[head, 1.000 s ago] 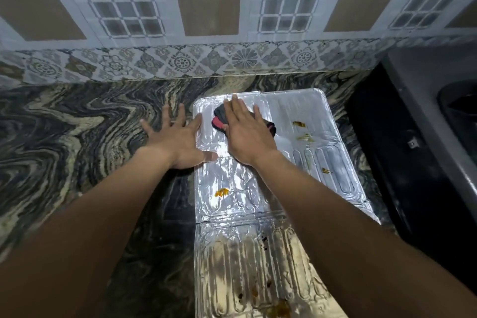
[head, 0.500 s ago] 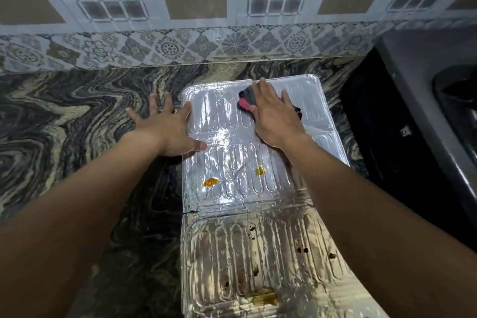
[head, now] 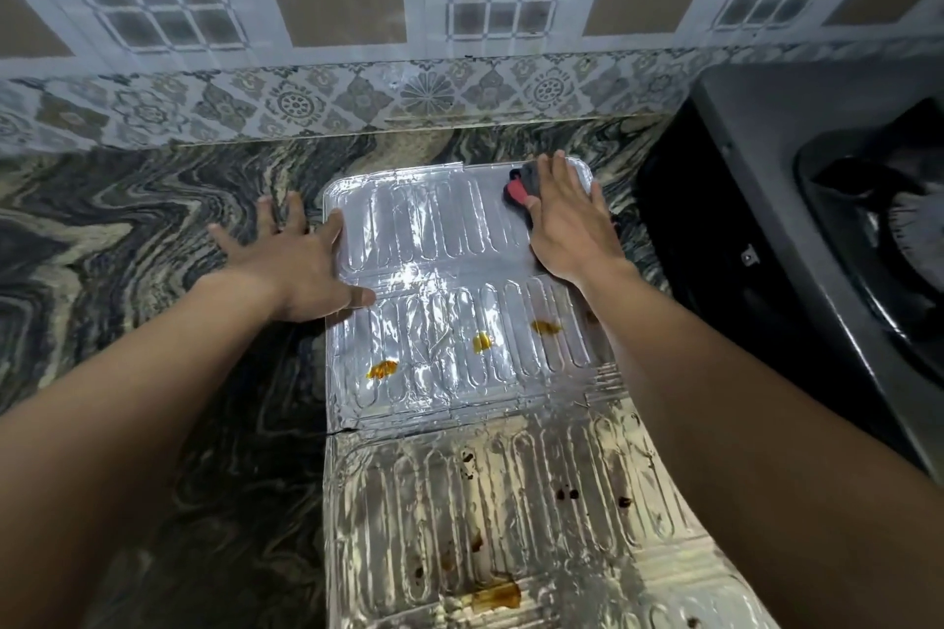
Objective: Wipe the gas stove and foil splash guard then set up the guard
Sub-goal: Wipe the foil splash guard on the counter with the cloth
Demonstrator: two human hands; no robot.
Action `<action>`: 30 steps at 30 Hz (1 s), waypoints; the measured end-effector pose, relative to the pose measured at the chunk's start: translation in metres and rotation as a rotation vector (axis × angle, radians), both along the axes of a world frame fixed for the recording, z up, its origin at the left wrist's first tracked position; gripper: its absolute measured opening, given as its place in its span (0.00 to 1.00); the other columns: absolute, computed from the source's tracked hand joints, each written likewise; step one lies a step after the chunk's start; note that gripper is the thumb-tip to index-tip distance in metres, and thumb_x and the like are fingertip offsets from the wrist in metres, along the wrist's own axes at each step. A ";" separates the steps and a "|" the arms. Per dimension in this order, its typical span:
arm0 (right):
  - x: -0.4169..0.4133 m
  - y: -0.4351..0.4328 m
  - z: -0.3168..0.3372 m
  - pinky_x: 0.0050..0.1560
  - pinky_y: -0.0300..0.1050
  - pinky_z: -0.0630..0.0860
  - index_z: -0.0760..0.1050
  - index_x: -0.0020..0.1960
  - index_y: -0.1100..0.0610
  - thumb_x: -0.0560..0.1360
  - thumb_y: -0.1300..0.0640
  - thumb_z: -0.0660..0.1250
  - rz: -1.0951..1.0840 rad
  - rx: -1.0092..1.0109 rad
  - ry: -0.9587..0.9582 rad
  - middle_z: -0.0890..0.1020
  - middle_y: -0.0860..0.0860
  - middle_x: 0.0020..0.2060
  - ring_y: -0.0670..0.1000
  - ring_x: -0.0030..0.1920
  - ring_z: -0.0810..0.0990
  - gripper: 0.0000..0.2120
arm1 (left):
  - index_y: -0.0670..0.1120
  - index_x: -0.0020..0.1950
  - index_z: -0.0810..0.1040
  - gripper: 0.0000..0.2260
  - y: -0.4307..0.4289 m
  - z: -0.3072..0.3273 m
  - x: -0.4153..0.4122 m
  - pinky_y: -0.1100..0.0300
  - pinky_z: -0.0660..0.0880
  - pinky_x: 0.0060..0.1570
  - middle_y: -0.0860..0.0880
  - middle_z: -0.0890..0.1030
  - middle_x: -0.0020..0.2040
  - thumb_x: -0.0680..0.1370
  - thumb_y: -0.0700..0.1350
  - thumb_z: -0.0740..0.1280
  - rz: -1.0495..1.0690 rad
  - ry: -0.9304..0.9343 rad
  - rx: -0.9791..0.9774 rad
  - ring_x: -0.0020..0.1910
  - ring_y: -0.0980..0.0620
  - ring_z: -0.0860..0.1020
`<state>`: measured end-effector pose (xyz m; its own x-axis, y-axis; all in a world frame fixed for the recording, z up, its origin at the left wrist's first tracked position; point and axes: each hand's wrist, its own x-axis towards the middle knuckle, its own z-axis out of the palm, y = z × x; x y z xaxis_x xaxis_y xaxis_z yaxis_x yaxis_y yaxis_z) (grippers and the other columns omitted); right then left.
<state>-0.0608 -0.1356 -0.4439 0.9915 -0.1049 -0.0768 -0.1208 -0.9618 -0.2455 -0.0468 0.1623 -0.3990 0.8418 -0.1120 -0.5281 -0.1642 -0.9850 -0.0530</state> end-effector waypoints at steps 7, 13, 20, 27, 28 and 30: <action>-0.016 0.000 0.005 0.77 0.57 0.40 0.59 0.76 0.62 0.82 0.62 0.55 -0.024 0.072 -0.080 0.53 0.60 0.79 0.55 0.79 0.48 0.22 | 0.60 0.80 0.38 0.50 0.001 0.000 -0.001 0.25 0.40 0.68 0.46 0.34 0.80 0.69 0.76 0.62 -0.006 -0.008 0.002 0.78 0.38 0.34; -0.037 -0.002 0.002 0.78 0.54 0.39 0.47 0.79 0.61 0.83 0.59 0.51 -0.100 0.064 -0.001 0.49 0.57 0.80 0.52 0.79 0.44 0.27 | 0.59 0.80 0.38 0.49 0.002 0.000 -0.002 0.24 0.40 0.68 0.46 0.33 0.80 0.69 0.75 0.61 -0.016 -0.004 0.011 0.78 0.39 0.34; -0.085 0.015 0.013 0.77 0.54 0.38 0.54 0.78 0.61 0.80 0.59 0.62 -0.083 0.089 -0.009 0.49 0.58 0.80 0.54 0.80 0.44 0.29 | 0.59 0.80 0.39 0.49 0.002 -0.004 -0.001 0.25 0.42 0.69 0.46 0.36 0.81 0.69 0.76 0.61 -0.019 -0.015 0.012 0.79 0.39 0.36; -0.089 0.020 0.023 0.77 0.54 0.37 0.55 0.79 0.57 0.82 0.60 0.60 -0.076 0.071 0.019 0.48 0.56 0.80 0.54 0.79 0.43 0.28 | 0.62 0.80 0.42 0.45 0.011 -0.003 -0.012 0.28 0.40 0.70 0.46 0.36 0.81 0.70 0.76 0.57 -0.120 -0.131 -0.067 0.79 0.39 0.36; -0.088 0.020 0.023 0.77 0.53 0.37 0.53 0.79 0.57 0.82 0.59 0.60 -0.083 0.068 0.023 0.47 0.56 0.80 0.54 0.79 0.43 0.28 | 0.62 0.80 0.42 0.43 0.015 -0.003 -0.018 0.28 0.41 0.71 0.46 0.36 0.81 0.71 0.76 0.55 -0.151 -0.154 -0.091 0.79 0.40 0.37; -0.088 0.020 0.022 0.77 0.53 0.37 0.53 0.79 0.57 0.82 0.59 0.59 -0.092 0.068 0.026 0.46 0.56 0.80 0.53 0.79 0.42 0.28 | 0.62 0.80 0.44 0.42 0.023 -0.002 -0.029 0.30 0.41 0.71 0.47 0.35 0.80 0.71 0.76 0.55 -0.191 -0.163 -0.131 0.79 0.41 0.36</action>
<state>-0.1488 -0.1156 -0.4222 0.9755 -0.1891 -0.1128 -0.2152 -0.9277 -0.3052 -0.0756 0.1850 -0.4006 0.8714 -0.3350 -0.3584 -0.3472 -0.9373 0.0319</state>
